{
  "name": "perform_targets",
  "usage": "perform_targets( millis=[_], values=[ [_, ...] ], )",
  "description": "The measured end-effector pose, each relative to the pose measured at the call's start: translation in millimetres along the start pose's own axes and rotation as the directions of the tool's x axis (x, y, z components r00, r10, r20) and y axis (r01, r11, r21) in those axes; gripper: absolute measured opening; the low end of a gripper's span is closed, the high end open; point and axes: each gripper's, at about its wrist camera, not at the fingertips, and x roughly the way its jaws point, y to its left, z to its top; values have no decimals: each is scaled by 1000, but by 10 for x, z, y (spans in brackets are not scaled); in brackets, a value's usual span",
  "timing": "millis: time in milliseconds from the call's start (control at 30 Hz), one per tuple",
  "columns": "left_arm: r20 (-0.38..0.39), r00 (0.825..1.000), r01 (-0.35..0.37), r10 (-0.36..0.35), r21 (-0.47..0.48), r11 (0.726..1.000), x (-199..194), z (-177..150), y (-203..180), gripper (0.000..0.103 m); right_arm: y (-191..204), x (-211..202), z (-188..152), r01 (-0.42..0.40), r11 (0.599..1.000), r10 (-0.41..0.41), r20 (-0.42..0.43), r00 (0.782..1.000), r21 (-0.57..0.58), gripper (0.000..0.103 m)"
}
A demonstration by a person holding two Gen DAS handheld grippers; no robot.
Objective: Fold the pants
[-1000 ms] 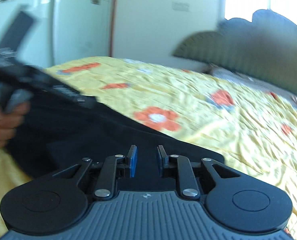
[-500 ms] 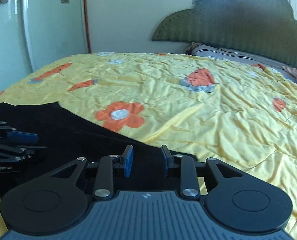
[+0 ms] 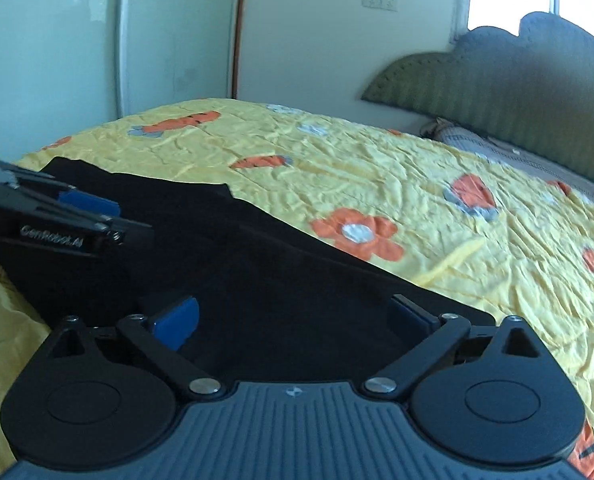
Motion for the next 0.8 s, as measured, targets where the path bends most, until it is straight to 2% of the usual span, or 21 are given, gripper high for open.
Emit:
perform_targets(
  millis=[67,167,300,367,500,600,733,800],
  values=[
    [-5,1000,-18,18,-20,1000,-25,3,91,53,164,61,8,26,999,-26,-1,1000,-36,102],
    [-12,1000,-26,26,-10,1000,-67,-30,132,53,228,192,16,33,998,-35,-46,998,-45,102],
    [-55,998,-21,26,82,996,-53,-188,86,53,132,290,-46,-5,1000,4,-115,993,-8,102],
    [-72,996,-43,52,122,992,-17,-263,51,54,73,278,-60,-32,999,34,-129,991,15,102],
    [-48,998,-34,39,108,994,-62,-228,72,53,-85,181,78,-104,991,108,-36,994,85,102],
    [-30,999,-30,32,55,998,-72,-116,128,56,-199,298,337,-191,972,187,41,981,138,101],
    [-18,997,-69,70,21,997,-52,-4,195,61,-123,695,674,-221,970,217,46,975,102,101],
    [-21,996,-87,87,6,996,-34,23,240,63,-22,941,795,-201,978,200,17,980,58,101]
  ],
)
